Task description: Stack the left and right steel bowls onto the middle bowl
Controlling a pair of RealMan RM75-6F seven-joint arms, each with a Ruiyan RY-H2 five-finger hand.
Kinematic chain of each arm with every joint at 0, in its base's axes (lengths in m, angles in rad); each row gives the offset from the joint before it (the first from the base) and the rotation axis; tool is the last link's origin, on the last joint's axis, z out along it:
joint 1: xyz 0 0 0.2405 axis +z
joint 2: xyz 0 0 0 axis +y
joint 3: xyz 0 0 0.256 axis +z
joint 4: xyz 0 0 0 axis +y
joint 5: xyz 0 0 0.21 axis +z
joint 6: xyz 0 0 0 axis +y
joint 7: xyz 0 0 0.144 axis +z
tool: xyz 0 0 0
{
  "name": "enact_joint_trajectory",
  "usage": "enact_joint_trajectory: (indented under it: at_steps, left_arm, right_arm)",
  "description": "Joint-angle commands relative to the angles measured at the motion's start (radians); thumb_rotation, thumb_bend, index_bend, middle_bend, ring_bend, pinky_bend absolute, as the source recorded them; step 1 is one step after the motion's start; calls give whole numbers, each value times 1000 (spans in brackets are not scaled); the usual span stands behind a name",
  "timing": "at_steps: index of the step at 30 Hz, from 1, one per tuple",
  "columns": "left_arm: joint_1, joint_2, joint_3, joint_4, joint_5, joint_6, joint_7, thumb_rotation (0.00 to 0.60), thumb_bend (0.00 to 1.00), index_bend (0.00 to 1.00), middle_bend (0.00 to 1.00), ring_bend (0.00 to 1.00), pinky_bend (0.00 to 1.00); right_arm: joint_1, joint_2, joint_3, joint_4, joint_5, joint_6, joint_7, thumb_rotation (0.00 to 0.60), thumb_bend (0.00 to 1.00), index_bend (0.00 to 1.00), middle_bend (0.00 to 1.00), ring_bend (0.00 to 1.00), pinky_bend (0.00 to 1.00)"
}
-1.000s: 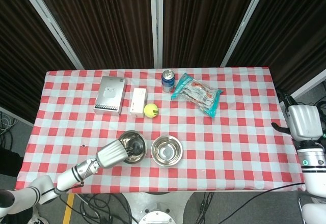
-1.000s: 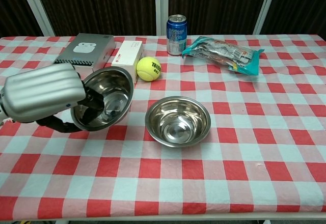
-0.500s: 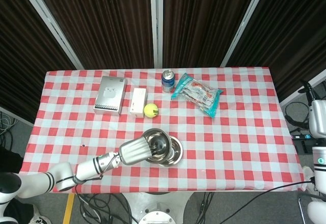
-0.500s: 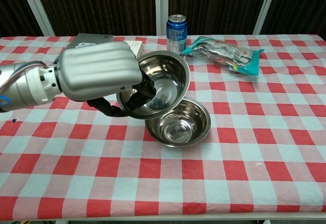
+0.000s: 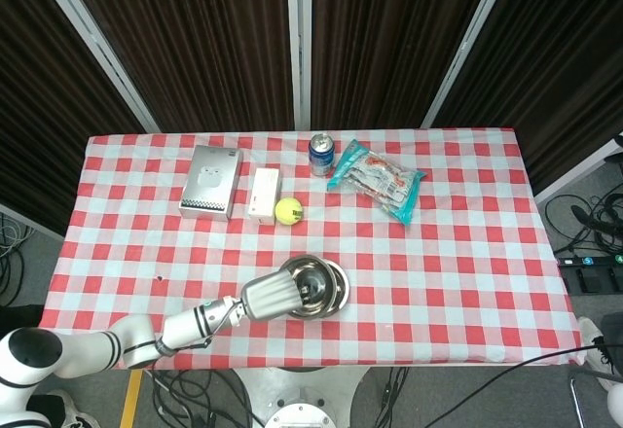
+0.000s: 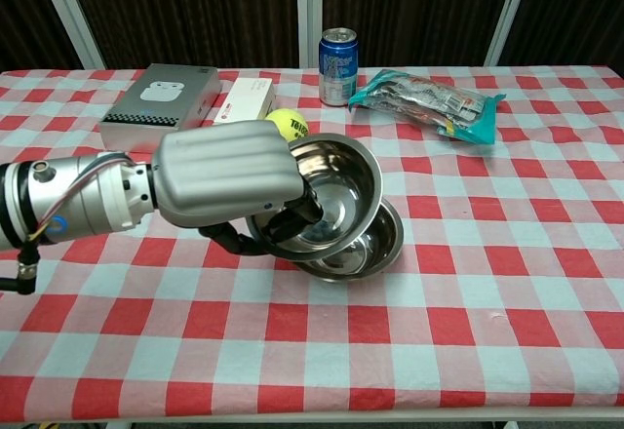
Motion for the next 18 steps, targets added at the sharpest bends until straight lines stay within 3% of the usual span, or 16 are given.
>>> enact_joint_trajectory:
  at_steps: [1,18]
  left_arm:
    - [-9,-5,5,17,0,-8,1,600,368,709,716,1000,1000]
    - [-28,-20,37,22,15,-5,3,600,368,709,716,1000,1000]
  right_arm:
    - [2,10,4,-9,-4,-3,-6,600,40,150,318,792,771]
    - [28,118,61,-175,-20,37,-102,600,42,159,327,797,772]
